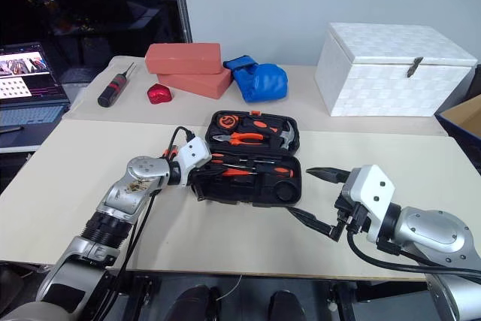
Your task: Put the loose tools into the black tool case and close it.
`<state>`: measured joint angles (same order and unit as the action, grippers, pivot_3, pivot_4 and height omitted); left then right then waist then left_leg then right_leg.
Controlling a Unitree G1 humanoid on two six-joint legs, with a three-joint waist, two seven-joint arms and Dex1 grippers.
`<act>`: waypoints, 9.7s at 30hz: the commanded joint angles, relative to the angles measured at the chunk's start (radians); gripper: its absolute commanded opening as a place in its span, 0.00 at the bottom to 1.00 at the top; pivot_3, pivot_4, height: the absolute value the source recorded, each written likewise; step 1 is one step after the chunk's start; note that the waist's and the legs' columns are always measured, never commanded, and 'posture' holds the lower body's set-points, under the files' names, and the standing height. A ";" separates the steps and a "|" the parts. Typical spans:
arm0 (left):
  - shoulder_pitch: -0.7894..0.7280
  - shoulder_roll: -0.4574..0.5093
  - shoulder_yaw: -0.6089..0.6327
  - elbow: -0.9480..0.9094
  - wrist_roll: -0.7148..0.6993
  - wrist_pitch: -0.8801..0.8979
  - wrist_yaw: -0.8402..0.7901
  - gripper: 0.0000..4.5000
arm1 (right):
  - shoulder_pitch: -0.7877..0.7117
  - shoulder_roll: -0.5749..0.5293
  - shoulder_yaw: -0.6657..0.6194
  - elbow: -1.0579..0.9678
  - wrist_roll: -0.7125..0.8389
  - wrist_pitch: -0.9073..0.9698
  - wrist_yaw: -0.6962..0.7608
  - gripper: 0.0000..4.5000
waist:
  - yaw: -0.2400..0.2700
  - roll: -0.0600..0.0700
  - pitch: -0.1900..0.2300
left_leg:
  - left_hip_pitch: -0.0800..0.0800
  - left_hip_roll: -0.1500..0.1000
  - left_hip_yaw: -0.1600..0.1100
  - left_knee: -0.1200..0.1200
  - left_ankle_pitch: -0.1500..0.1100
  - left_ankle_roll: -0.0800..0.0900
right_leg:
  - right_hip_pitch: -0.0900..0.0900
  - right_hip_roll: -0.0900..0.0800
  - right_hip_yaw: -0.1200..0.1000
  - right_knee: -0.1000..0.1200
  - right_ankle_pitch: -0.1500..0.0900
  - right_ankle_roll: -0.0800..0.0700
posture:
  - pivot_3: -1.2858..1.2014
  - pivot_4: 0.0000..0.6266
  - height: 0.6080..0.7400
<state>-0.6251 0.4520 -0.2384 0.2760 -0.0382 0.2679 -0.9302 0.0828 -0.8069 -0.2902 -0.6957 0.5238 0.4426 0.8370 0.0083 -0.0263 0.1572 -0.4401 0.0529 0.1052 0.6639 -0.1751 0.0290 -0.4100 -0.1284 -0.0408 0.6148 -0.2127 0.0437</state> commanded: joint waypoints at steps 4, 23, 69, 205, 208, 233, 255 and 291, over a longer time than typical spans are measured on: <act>0.032 0.000 0.117 -0.053 -0.123 0.020 -0.018 0.01 | -0.032 -0.010 -0.013 -0.013 0.006 -0.018 -0.002 1.00 | 0.000 0.000 0.000 | 0.000 0.000 0.000 -0.001 0.000 0.000 | -0.001 0.000 0.000 0.000 0.000 0.000 | 0.52 0.24 1.00; 0.161 -0.053 0.466 -0.470 -0.286 0.477 0.493 0.55 | -0.067 0.036 -0.006 -0.066 0.090 -0.029 -0.014 1.00 | -0.001 -0.003 0.002 | -0.017 -0.002 -0.001 -0.001 0.005 0.011 | -0.011 0.001 0.001 0.000 0.007 0.003 | 0.52 0.24 1.00; -0.288 0.054 -0.172 0.229 -0.028 -0.252 -0.524 0.40 | 0.194 -0.082 -0.390 0.022 0.162 -0.040 0.274 1.00 | 0.030 -0.003 0.003 | -0.019 -0.003 0.005 -0.001 0.004 0.012 | -0.012 -0.001 0.001 -0.003 0.003 -0.003 | 0.52 0.24 1.00; 0.150 0.112 0.102 -0.532 -0.487 0.256 -0.225 0.86 | -0.504 -0.265 0.276 0.156 -0.029 0.635 0.025 0.00 | -0.004 0.008 -0.003 | -0.020 -0.007 -0.007 -0.002 0.004 0.014 | -0.012 0.002 0.004 -0.003 0.001 0.004 | 0.52 0.24 1.00; 0.168 0.144 0.106 -0.531 -0.485 0.250 -0.234 0.86 | -0.615 -0.254 0.439 0.107 -0.056 0.664 0.044 0.00 | -0.005 0.007 -0.002 | -0.019 -0.006 -0.008 -0.002 0.004 0.014 | -0.012 0.002 0.003 -0.002 -0.001 0.003 | 0.52 0.24 1.00; 0.217 0.133 0.137 -0.559 -0.479 0.237 -0.098 0.86 | -0.772 -0.159 0.801 0.314 -0.266 0.558 0.196 0.44 | 0.005 0.005 -0.001 | -0.021 -0.006 -0.005 -0.002 0.004 0.013 | -0.013 0.001 0.001 -0.002 0.003 -0.005 | 0.52 0.24 1.00; -0.005 -0.005 0.272 -0.222 -0.413 0.414 0.300 0.86 | -0.620 0.159 0.208 0.241 -0.105 0.660 -0.268 0.66 | 0.003 0.002 0.001 | -0.020 -0.006 -0.007 -0.001 0.006 0.011 | -0.012 0.001 0.001 -0.001 0.009 0.000 | 0.52 0.24 1.00; -0.635 -0.149 0.477 0.849 -0.282 0.443 0.300 0.00 | -1.055 0.421 0.186 1.118 -0.253 0.548 -0.451 0.00 | -0.027 0.001 0.006 | -0.027 -0.009 0.000 -0.004 0.007 0.011 | -0.017 0.001 0.000 0.001 0.009 0.004 | 0.52 0.24 1.00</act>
<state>-1.2390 0.3197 0.2385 1.2024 -0.2826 0.6592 -0.5420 -0.9527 -0.3883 -0.1265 0.4967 0.2437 0.9980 0.3301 -0.0185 -0.0252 0.1634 -0.4673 0.0443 0.1054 0.6596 -0.1679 0.0403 -0.4273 -0.1270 -0.0408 0.6161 -0.2034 0.0473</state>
